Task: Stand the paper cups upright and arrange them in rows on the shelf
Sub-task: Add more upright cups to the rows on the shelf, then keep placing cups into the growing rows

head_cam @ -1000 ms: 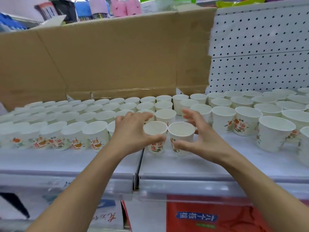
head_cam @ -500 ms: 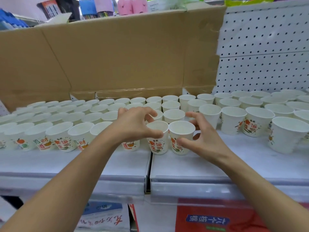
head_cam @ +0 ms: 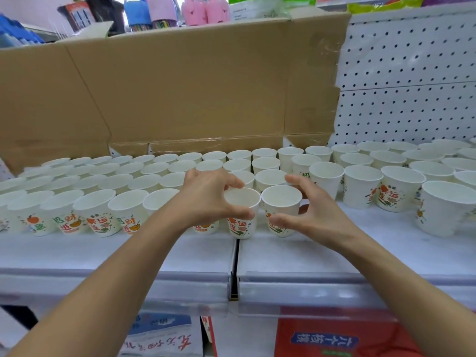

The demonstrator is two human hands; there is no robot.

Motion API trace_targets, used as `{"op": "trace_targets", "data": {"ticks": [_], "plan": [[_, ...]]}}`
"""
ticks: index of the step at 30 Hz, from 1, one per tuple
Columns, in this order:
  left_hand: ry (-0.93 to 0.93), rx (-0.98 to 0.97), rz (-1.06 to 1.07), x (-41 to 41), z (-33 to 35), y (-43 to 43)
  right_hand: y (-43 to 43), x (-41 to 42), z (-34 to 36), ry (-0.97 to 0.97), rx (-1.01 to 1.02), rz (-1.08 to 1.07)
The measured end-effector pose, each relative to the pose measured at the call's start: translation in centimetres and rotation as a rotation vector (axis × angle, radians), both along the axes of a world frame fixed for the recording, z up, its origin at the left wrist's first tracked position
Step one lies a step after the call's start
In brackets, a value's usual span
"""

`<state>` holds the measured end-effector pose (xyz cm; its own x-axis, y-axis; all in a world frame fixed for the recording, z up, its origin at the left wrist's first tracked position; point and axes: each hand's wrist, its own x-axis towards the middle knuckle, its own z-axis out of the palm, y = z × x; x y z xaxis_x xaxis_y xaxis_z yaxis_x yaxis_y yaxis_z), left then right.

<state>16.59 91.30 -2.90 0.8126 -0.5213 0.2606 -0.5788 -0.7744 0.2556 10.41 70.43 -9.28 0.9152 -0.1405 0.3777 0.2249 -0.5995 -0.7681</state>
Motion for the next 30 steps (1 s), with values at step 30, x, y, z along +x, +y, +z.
{"op": "trace_targets", "data": {"ticks": [30], "plan": [[0.076,-0.108,-0.399,4.8,2.6,-8.9,-7.0,2.5,4.4,0.027,-0.838,-0.393]]}}
